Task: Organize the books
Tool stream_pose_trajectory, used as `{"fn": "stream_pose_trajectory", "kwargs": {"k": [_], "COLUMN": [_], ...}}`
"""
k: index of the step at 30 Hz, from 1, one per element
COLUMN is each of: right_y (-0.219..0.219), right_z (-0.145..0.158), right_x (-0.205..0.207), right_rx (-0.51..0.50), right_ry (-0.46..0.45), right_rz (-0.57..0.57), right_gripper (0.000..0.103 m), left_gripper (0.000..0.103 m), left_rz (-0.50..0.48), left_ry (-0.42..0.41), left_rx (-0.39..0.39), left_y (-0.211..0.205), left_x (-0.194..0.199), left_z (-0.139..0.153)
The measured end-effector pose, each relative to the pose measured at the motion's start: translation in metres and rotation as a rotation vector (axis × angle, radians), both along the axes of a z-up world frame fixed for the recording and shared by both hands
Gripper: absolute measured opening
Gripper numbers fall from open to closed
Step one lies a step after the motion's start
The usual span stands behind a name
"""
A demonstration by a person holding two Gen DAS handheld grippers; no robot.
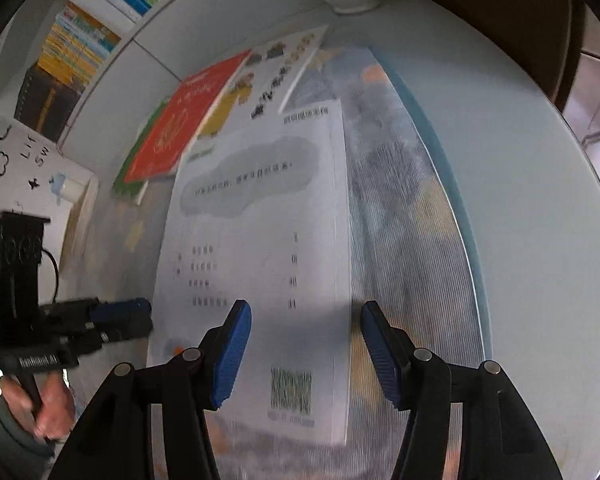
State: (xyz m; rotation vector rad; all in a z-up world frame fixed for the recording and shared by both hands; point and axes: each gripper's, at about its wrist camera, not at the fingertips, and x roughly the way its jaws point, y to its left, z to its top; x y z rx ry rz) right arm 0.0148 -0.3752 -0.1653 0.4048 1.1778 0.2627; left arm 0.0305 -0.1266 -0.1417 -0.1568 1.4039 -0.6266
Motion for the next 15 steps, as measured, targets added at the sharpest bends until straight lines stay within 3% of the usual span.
{"fn": "stream_pose_trajectory", "kwargs": {"k": [5,8,11,15], "right_y": [0.01,-0.005,-0.009,0.018], "right_z": [0.002,0.005,0.035,0.077], "right_x": [0.008,0.01,0.002,-0.003], "right_rx": [-0.006,0.129,0.251,0.412], "right_ry": [-0.041,-0.027,-0.105,-0.193], "right_rz": [0.005,-0.013,0.003,0.094], "right_gripper": [0.061,0.061,0.061,0.06], "left_gripper": [0.032,0.032,0.032,0.032], "left_rz": [0.01,0.022,0.061,0.124], "left_ry": [-0.009,-0.02,-0.011,0.041], "left_rx": [0.007,0.003,-0.038,-0.133], "left_y": [-0.003,0.005,0.014,0.033], "left_x": [0.0,-0.006,-0.007,-0.006], "left_z": [-0.001,-0.002,-0.004,-0.009]}}
